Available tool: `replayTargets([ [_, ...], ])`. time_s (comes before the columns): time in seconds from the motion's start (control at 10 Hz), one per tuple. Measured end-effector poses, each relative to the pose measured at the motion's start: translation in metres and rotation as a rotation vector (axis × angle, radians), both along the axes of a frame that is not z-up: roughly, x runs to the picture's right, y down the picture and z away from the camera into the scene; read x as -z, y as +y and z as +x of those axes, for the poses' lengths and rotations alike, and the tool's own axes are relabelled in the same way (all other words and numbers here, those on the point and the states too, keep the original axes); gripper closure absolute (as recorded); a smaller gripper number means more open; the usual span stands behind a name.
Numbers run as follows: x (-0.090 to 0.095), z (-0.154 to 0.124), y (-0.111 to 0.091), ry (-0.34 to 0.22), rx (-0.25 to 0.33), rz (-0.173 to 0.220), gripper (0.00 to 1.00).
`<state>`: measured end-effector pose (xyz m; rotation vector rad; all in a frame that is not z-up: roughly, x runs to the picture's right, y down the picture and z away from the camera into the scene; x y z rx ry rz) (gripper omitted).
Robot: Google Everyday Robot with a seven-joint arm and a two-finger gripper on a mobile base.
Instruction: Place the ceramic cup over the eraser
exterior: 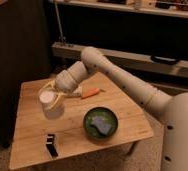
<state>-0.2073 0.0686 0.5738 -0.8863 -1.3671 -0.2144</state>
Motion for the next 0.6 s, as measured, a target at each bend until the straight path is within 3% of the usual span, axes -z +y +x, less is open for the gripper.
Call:
replayTargets([
  [0.3,0.016,0.012,0.034,0.012,0.042,-0.034,1.00],
  [0.6,0.025,0.023,0.044,0.024,0.050,-0.061,1.00],
])
